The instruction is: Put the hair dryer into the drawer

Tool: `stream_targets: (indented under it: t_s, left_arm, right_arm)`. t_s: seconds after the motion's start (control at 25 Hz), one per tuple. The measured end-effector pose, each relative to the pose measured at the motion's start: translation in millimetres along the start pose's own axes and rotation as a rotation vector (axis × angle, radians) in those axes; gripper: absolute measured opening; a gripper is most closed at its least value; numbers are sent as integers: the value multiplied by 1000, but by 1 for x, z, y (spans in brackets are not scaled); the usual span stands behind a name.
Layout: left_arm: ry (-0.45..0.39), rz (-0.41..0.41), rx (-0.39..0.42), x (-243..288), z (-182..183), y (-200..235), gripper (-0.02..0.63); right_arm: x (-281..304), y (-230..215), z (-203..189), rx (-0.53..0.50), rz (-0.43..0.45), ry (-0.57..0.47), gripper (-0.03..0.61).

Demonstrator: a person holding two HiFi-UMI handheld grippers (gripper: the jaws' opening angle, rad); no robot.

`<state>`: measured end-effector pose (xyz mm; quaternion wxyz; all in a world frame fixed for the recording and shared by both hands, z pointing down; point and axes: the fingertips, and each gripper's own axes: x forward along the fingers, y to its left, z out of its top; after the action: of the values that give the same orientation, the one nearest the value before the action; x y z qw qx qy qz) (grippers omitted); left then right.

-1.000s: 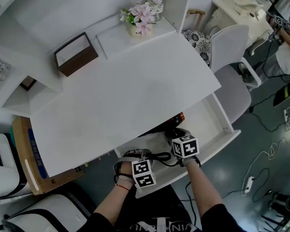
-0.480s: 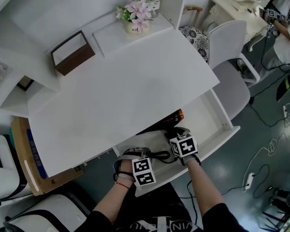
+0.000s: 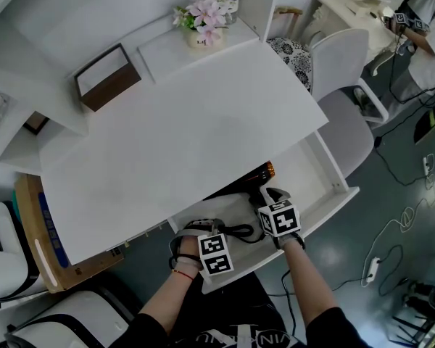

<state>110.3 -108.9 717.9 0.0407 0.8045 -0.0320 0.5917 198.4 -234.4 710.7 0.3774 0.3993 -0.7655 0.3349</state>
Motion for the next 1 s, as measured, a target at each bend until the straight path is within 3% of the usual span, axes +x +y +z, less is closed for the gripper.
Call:
stream_targets:
  t_s: [0.6,1.0]
  left_arm:
    - [0,13,3,3,-3,1,147]
    - [5,99,21,-10,-7,9,187]
  right_arm:
    - [-7,8,6,19,6,-40,232]
    - [-19,12,8,18,-19,-73,232]
